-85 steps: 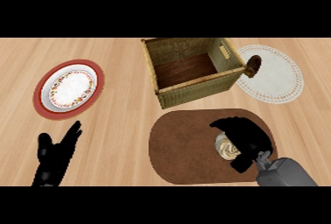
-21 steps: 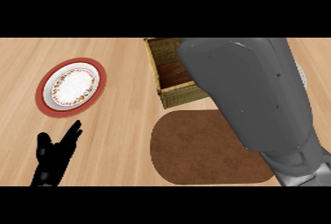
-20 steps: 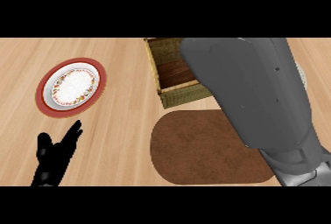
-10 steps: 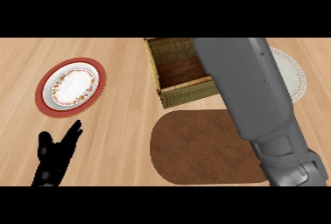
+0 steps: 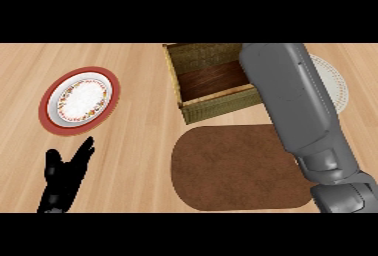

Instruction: Pick the cupcake from the cutting board and place it in the basket

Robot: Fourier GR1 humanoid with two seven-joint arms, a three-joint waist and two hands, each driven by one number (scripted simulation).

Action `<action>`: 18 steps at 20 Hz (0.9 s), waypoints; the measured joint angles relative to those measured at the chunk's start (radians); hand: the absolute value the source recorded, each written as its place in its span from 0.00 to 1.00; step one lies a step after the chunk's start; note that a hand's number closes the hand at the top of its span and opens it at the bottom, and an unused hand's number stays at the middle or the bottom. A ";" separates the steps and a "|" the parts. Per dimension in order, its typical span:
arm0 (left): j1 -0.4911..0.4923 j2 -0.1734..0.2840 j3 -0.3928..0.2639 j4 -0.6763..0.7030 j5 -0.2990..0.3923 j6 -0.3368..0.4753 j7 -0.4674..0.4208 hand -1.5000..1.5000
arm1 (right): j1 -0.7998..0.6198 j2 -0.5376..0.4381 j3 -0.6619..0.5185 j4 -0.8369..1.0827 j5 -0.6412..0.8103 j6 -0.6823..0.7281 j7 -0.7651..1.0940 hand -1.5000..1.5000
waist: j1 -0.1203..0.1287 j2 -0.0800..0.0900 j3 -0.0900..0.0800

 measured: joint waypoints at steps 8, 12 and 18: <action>0.004 0.001 0.009 0.012 -0.002 -0.011 -0.026 0.50 | 0.039 -0.078 0.032 0.021 0.033 0.079 -0.086 0.00 | -0.002 -0.002 0.001; 0.005 -0.001 0.012 0.010 -0.001 -0.015 -0.025 0.50 | 0.048 -0.106 0.009 -0.015 0.017 0.092 -0.106 0.00 | -0.003 -0.003 0.002; 0.012 -0.003 0.015 0.012 -0.009 -0.016 -0.046 0.50 | 0.059 -0.152 -0.067 -0.076 -0.030 0.076 -0.098 0.00 | -0.006 -0.005 0.002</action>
